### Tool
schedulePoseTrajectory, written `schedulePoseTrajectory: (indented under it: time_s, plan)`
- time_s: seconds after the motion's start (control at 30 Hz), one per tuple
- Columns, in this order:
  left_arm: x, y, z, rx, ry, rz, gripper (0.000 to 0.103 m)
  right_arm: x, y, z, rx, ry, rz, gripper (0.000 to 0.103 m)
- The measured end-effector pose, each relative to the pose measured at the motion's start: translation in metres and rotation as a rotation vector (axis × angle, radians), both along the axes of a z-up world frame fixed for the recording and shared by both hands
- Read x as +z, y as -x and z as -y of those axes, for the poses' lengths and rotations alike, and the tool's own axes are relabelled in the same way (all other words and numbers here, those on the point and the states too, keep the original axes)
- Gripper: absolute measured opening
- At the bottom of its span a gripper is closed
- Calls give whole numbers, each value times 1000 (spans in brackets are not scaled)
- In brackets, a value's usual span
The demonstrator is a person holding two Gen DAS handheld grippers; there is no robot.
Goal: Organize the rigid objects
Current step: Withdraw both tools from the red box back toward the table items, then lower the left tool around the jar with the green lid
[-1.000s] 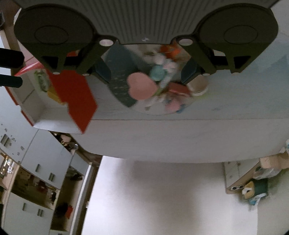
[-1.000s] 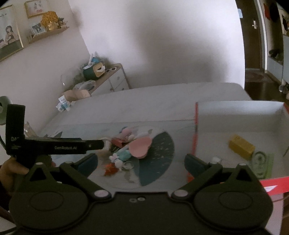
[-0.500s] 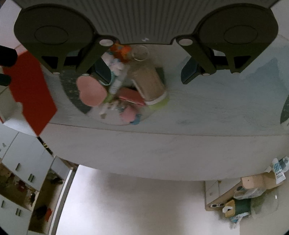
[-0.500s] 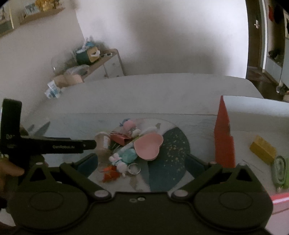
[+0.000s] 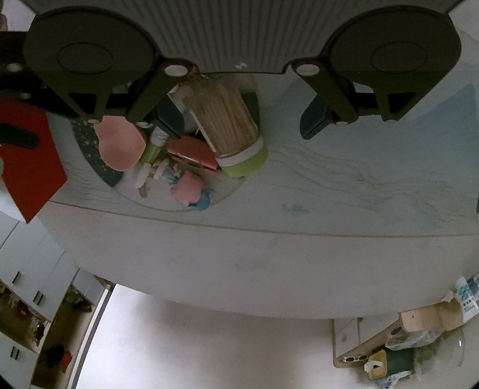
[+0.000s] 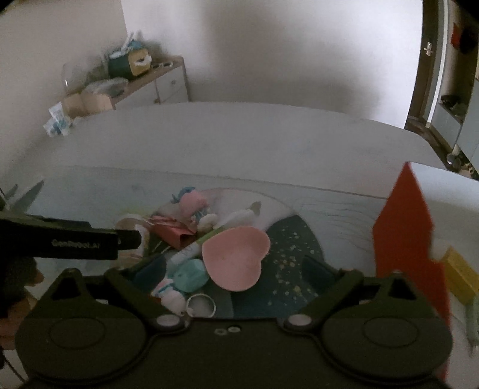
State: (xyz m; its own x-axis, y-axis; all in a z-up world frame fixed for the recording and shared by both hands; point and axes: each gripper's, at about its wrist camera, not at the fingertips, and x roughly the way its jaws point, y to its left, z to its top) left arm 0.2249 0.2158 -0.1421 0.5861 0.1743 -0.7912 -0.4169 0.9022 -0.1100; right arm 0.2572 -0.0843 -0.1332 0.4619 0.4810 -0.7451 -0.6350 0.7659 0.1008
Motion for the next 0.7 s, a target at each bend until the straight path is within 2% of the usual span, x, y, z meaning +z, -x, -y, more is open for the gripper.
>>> schedulePoseTrajectory:
  time_s: [0.33,0.7]
  plan:
    - [-14,-16,-6,4,16,-34,85,-23,-14,-19,-9,40,-26,88]
    - [-23,-19,-14,-16,37,-45,84,-33,-23,-23,-38,38,-39,77]
